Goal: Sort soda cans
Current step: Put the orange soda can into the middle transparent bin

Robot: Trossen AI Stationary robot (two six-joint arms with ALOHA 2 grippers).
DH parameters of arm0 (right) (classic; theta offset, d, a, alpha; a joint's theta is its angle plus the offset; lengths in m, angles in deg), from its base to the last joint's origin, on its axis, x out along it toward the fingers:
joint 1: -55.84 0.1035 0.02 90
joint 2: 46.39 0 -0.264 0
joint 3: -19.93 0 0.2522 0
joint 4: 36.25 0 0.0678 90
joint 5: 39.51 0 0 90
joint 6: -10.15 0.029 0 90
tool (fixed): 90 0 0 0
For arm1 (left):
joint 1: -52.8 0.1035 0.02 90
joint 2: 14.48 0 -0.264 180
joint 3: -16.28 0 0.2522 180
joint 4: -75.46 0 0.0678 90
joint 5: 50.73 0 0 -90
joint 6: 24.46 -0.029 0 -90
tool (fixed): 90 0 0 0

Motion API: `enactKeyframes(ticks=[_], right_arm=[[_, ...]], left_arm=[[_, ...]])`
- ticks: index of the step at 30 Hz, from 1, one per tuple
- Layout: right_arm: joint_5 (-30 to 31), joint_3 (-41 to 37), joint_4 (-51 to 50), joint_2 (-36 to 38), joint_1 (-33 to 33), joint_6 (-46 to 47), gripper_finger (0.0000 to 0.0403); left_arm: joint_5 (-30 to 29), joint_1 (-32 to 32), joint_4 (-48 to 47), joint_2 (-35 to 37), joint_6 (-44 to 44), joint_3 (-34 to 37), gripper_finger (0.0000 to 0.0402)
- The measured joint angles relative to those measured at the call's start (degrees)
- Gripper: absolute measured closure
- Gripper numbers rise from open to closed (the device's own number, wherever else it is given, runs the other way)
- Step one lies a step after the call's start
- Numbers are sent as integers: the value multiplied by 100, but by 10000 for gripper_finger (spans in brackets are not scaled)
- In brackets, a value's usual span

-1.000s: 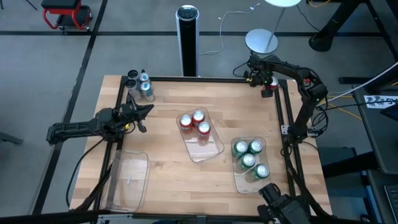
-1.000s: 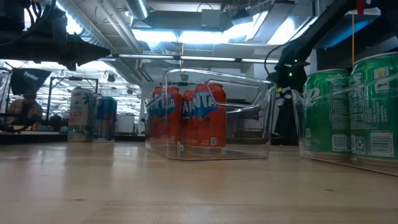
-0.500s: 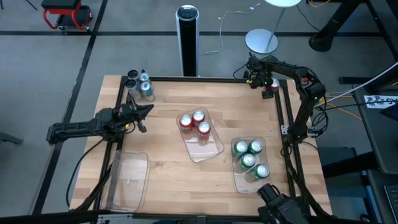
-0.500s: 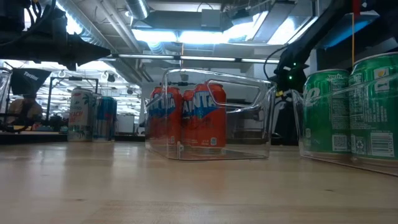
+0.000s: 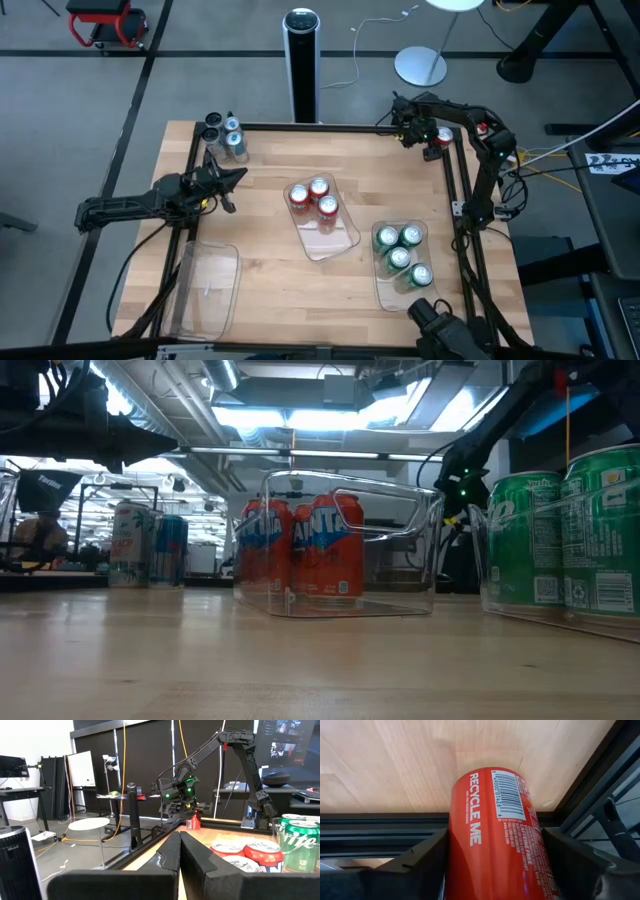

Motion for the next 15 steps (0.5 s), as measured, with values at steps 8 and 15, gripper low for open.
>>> enactKeyframes(ticks=[8,15], right_arm=[[-17,-4,-142,-8,10,0,129],[-26,-29,-206,36,293,-147,129]], left_arm=[[0,-2,2,0,-7,-1,402],[0,-2,14,0,-21,0,402]])
